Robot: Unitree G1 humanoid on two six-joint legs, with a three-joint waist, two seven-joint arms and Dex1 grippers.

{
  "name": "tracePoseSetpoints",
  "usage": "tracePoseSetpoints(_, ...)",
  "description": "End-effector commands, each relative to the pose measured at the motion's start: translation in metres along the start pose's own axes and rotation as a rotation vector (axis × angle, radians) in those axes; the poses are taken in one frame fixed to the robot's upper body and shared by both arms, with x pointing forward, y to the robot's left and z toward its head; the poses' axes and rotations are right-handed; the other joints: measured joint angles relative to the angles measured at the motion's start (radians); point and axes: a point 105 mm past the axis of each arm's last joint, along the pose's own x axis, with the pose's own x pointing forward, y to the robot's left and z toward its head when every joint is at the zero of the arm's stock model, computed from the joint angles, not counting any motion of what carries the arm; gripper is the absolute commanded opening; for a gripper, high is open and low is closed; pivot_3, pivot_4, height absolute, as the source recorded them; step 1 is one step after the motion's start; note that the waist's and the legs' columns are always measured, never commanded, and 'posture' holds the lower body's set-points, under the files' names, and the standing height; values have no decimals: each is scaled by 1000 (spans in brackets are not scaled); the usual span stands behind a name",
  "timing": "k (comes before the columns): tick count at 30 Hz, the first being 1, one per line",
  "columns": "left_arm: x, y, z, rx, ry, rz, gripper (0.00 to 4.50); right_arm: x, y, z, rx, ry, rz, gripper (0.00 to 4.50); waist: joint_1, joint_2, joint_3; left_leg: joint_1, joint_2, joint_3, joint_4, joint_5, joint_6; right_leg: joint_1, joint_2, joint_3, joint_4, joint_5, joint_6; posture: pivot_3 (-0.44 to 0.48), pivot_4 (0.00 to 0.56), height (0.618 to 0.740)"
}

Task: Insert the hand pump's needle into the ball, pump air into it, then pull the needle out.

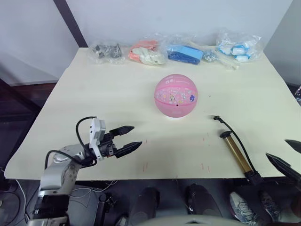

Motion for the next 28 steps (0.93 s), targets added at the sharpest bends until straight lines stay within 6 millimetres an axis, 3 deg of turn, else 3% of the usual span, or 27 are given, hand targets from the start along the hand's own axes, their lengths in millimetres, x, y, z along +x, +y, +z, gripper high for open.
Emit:
tracePoseSetpoints(1,-7,2,10,53,-1,22,4500,-5,-5,11,-50,-32,-25,4376,0,0,0,0,0,1,0,0,0,0,0,0,0,0,0,0,150,740)
tracePoseSetpoints(13,-16,11,14,44,0,61,4500,-28,-30,9,-75,64,-146,4376,16,0,0,-2,1,2,0,0,0,-1,0,0,-3,0,0,0,150,740)
tracePoseSetpoints(28,-16,13,18,46,-2,65,4500,-38,-32,3,-62,88,-154,4376,15,0,0,-2,2,2,-1,0,0,-1,0,0,-4,0,0,0,150,740)
